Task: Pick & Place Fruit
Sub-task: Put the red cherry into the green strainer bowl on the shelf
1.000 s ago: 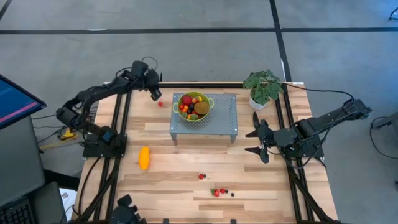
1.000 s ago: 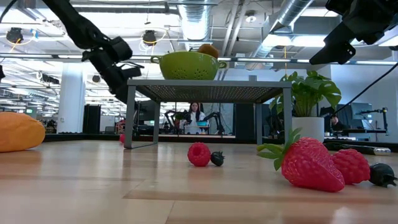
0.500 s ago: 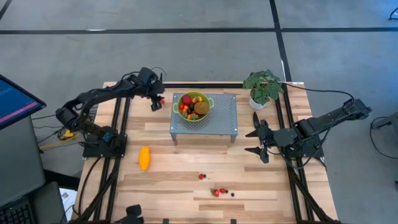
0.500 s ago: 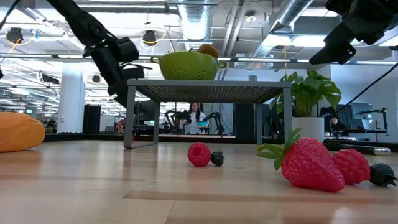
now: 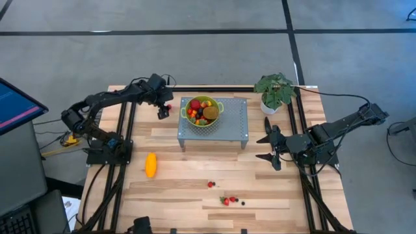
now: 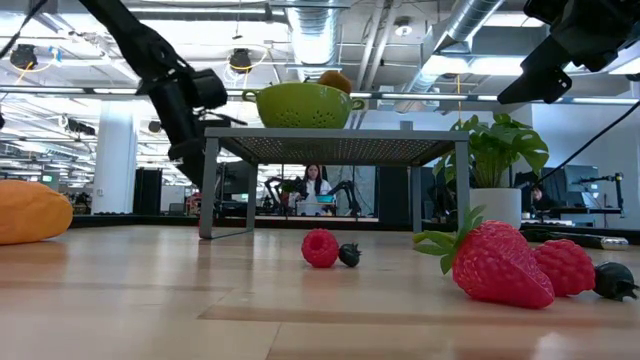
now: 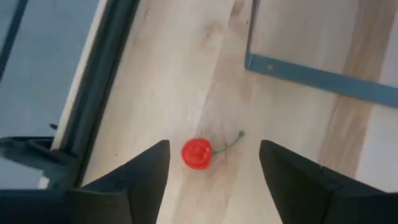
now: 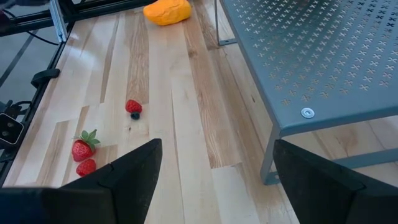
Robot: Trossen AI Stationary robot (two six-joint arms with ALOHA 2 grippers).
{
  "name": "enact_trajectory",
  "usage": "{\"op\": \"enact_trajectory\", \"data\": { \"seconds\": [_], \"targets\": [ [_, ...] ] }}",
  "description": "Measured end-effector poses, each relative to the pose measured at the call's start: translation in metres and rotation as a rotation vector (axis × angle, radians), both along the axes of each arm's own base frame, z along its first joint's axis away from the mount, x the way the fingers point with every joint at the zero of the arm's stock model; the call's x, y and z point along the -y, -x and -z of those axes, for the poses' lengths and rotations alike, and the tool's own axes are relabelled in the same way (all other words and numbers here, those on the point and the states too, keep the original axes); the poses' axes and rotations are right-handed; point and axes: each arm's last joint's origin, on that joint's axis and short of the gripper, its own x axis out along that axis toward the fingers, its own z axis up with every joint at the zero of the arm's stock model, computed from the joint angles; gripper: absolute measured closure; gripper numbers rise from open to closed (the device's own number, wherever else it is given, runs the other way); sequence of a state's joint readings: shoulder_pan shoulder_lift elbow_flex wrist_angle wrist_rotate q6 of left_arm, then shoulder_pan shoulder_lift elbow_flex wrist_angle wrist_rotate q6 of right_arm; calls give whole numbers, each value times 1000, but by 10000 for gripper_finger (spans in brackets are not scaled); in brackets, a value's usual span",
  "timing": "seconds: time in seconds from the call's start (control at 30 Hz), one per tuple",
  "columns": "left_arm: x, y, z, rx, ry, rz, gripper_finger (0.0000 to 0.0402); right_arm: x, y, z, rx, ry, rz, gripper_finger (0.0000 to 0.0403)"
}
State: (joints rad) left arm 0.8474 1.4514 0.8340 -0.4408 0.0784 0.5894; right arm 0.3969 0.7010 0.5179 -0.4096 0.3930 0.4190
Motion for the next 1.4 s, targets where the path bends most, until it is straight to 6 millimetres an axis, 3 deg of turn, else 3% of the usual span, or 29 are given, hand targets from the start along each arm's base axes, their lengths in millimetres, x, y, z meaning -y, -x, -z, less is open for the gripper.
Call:
{"op": "enact_trajectory", "data": {
  "seconds": [0.37,0.83,1.4],
  "targets": [
    [-12,-12,44,-71,99,-11,180,0,0,0,0,0,0,101],
    [-23,-8,49,-149,-9,2,189,0,0,0,0,0,0,101],
    [-5,-29,48,-226,-113,222,198,0,0,0,0,0,0,101]
  ]
}}
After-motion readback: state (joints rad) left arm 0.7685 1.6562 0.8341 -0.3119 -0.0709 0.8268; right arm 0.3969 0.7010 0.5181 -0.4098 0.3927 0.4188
